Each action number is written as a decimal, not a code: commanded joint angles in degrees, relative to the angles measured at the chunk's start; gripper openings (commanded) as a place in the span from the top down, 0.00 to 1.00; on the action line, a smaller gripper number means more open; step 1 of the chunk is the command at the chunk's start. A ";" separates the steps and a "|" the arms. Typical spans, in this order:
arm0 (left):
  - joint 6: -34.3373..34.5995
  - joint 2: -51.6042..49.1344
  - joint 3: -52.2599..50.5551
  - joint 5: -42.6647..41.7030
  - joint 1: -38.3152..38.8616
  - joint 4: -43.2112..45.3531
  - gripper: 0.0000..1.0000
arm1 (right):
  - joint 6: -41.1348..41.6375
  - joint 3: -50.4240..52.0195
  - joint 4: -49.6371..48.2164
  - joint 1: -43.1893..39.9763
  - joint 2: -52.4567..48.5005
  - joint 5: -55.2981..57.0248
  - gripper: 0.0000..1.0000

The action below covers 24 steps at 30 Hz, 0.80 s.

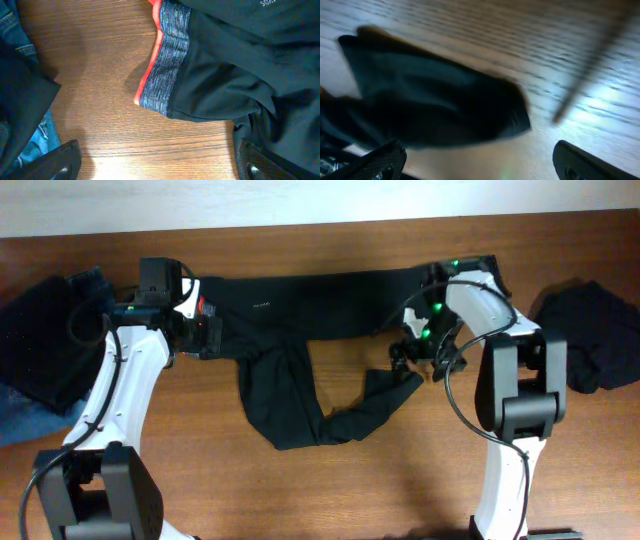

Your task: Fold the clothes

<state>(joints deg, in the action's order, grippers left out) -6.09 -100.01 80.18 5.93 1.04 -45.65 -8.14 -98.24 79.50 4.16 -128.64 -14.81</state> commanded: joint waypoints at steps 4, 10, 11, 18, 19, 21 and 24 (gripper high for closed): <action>0.90 -0.28 -0.46 -0.61 -0.09 0.00 0.01 | 2.64 5.44 -5.35 0.70 -0.04 -1.29 0.16; 0.90 -0.28 -0.46 -0.61 -0.09 0.00 0.01 | 2.60 5.53 -5.46 0.57 0.20 -1.14 0.96; 0.90 -0.28 -0.46 -0.61 -0.09 0.00 0.01 | 2.60 5.53 -5.49 0.44 0.39 -1.05 0.96; 0.90 -0.28 -0.46 -0.61 -0.09 0.00 0.01 | 9.68 3.02 -4.72 -5.66 6.23 2.45 0.96; 0.90 -0.28 -0.46 -0.61 -0.09 0.00 0.01 | 11.69 2.71 -4.00 -7.26 7.82 3.67 0.96; 0.90 -0.28 -0.46 -0.61 -0.09 0.02 0.01 | 13.64 2.51 -2.19 -10.38 10.97 5.07 0.96; 0.90 -0.28 -0.46 -0.61 -0.09 0.13 0.01 | 14.25 2.51 2.60 -14.47 14.56 4.96 0.96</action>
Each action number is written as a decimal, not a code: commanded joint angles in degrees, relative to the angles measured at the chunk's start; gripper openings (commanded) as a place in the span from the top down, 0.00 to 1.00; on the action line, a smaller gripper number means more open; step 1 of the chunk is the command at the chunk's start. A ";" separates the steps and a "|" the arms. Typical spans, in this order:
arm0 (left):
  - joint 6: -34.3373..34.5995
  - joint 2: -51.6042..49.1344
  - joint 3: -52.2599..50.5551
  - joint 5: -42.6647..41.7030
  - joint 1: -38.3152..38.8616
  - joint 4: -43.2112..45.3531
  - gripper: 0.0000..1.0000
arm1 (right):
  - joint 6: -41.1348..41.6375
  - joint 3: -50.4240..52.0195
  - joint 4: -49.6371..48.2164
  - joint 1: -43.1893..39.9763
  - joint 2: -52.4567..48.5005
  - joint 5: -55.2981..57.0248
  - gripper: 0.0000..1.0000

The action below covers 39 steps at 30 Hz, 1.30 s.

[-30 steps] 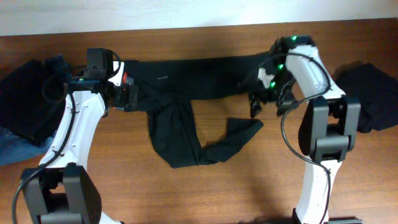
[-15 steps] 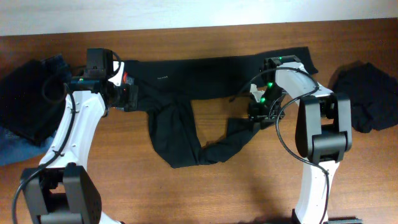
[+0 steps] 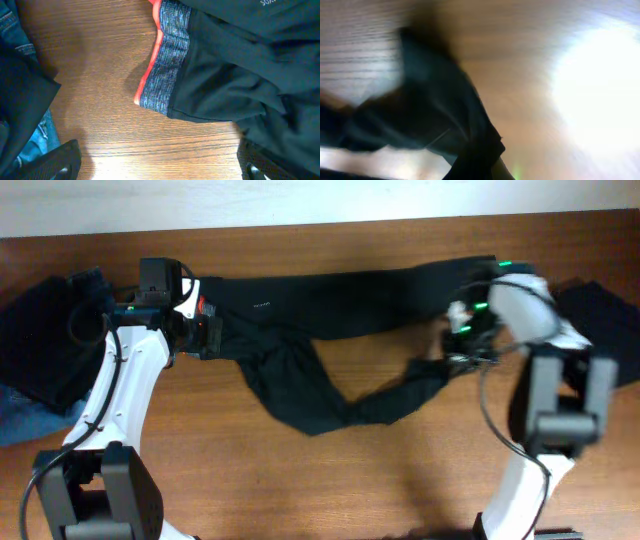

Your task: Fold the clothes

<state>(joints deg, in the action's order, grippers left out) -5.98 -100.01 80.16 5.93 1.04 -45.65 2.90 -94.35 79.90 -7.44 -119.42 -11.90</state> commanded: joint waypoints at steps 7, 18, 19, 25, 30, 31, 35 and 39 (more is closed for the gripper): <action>0.79 -0.28 -0.44 -0.61 -0.09 0.20 0.01 | 3.13 -1.36 11.65 -5.55 6.82 8.20 0.96; 0.81 -0.28 -0.44 -0.61 -0.09 0.20 0.01 | 11.06 -1.36 0.76 -9.62 6.10 11.89 0.96; 0.79 -0.28 -0.44 -0.61 -0.09 0.20 0.01 | 12.50 -1.36 -0.31 -10.67 5.79 11.98 0.93; 0.79 -0.28 -0.44 -0.61 -0.09 0.20 0.01 | 13.42 -1.33 0.74 -15.17 4.59 9.35 0.74; 0.79 -0.28 -0.44 -0.61 -0.09 0.35 0.01 | 9.16 -1.29 5.77 -14.62 4.59 9.38 0.69; 0.79 -0.28 -0.44 -0.61 -0.09 0.39 0.01 | 8.48 -1.29 6.32 -14.29 4.59 9.33 0.69; 0.79 -0.28 -0.44 -0.61 -0.09 0.59 0.01 | 6.29 -1.29 7.15 -12.72 4.59 9.14 0.68; 0.79 -0.28 -0.44 -0.61 -0.09 0.59 0.01 | 6.29 -1.29 6.56 -11.67 4.59 9.16 0.68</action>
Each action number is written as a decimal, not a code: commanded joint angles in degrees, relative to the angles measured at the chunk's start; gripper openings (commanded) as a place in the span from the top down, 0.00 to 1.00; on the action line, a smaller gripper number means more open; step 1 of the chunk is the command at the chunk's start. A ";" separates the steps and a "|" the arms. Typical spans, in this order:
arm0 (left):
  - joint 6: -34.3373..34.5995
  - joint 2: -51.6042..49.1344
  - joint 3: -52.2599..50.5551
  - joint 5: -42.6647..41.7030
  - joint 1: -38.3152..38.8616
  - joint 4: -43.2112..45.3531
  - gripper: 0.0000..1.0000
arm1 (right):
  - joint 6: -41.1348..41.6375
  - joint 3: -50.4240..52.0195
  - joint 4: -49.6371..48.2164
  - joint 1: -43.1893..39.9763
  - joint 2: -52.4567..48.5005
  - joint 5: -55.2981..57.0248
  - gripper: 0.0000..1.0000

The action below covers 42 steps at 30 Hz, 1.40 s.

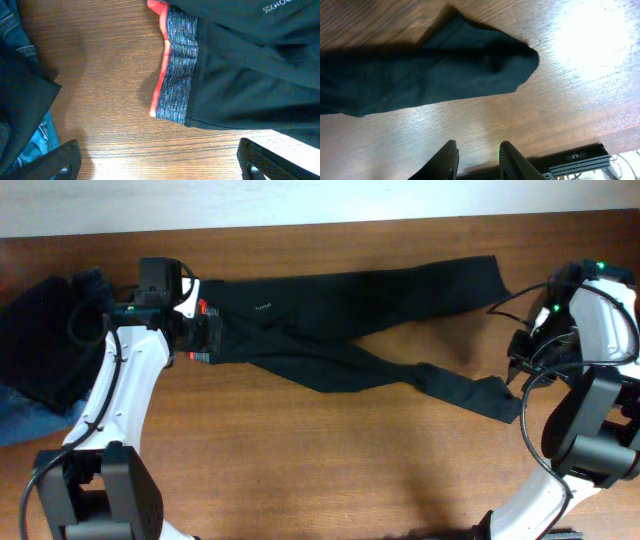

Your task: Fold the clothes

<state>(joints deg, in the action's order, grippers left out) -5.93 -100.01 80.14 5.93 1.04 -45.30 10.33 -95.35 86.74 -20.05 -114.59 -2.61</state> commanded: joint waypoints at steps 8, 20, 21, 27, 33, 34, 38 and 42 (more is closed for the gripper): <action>0.76 -0.28 -0.42 -0.61 -0.09 0.28 0.01 | -12.04 1.99 2.82 4.46 -0.24 -2.21 0.46; 0.76 -0.28 -0.42 -0.61 -0.09 0.48 0.01 | -14.49 15.52 -16.41 18.56 -0.24 9.99 0.24; 0.76 -0.28 -0.42 -0.61 -0.09 0.52 0.01 | -14.67 16.35 -18.95 19.32 -0.24 10.97 0.24; 0.76 -0.28 -0.42 -0.61 -0.09 0.61 0.01 | -14.62 21.24 -33.29 22.03 -0.24 16.17 0.23; 0.76 -0.28 -0.42 -0.61 -0.09 0.72 0.01 | -14.60 23.69 -34.88 21.92 -0.24 16.09 0.44; 0.76 -0.28 -0.42 -0.61 -0.09 0.72 0.01 | -14.60 23.71 -34.05 21.92 -0.24 15.17 0.57; 0.76 -0.28 -0.42 -0.61 -0.09 0.72 0.01 | -14.75 23.10 -27.08 21.92 -0.22 5.81 0.86; 0.76 -0.28 -0.42 -0.61 -0.09 0.87 0.01 | -26.38 21.18 -18.14 21.92 -0.20 -8.26 0.96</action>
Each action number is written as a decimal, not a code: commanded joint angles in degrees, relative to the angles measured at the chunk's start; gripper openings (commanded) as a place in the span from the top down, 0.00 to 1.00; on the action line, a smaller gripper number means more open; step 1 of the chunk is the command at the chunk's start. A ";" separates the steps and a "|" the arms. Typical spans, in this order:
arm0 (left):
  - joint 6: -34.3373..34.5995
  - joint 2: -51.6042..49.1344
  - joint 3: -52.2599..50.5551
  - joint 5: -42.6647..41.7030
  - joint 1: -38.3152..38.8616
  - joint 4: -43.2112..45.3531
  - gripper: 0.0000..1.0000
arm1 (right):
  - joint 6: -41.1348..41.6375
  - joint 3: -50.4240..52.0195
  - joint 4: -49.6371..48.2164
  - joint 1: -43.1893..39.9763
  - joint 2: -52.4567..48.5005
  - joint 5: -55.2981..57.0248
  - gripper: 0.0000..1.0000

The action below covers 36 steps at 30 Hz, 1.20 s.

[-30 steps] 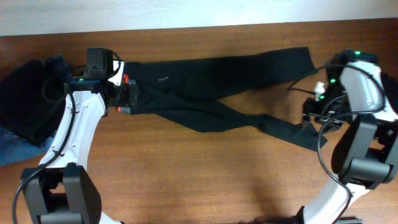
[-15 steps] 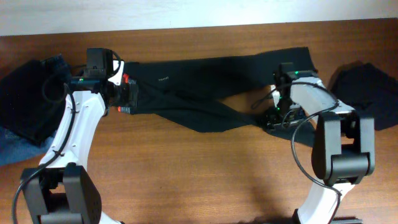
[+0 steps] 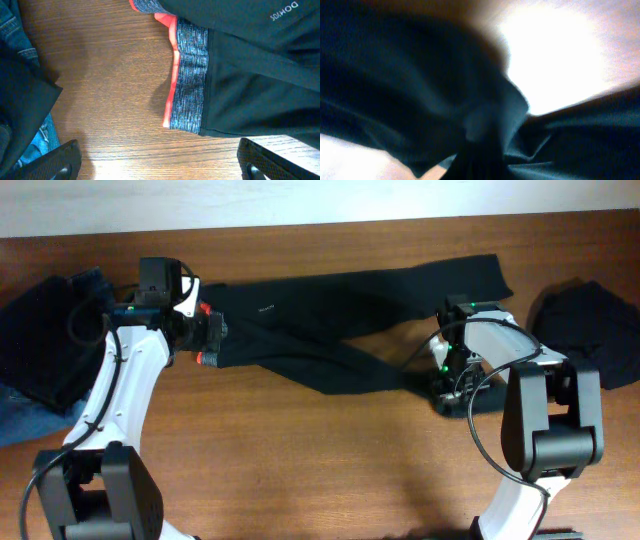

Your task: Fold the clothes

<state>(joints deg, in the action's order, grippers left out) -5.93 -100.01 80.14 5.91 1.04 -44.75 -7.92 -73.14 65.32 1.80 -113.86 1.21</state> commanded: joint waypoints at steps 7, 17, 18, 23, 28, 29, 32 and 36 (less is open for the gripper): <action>0.76 -0.28 -0.42 -0.61 -0.09 0.33 0.01 | -20.31 -10.60 14.51 -0.09 -0.90 -24.57 0.96; 0.76 -0.28 -0.42 -0.61 -0.09 -0.63 0.01 | 11.45 -20.02 -0.31 -9.86 -1.05 -6.97 0.58; 0.76 -0.28 -0.42 -0.61 -0.09 -0.76 0.01 | 11.45 -19.98 0.24 -10.58 -1.05 -6.95 0.57; 0.76 -0.28 -0.42 -0.61 -0.09 -0.87 0.01 | 10.88 -19.91 7.19 -12.17 -1.05 -6.49 0.44; 0.76 -0.28 -0.42 -0.61 -0.09 -0.90 0.01 | 6.71 -19.52 13.00 -10.78 -1.05 -6.54 0.45; 0.76 -0.28 -0.42 -0.61 -0.09 -0.90 0.01 | 5.68 -19.26 13.84 -10.21 -1.05 -6.49 0.45; 0.76 -0.28 -0.42 -0.61 -0.09 -0.85 0.01 | 4.26 -17.73 13.90 -8.31 -1.05 -4.26 0.44; 0.74 -0.28 -0.42 -0.59 -0.09 -0.70 0.01 | 3.98 -14.01 9.66 -5.97 -1.05 -0.17 0.44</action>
<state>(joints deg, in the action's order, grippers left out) -5.93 -100.01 80.14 5.93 1.04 -45.63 -2.55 -89.56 76.40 -5.69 -114.61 -2.98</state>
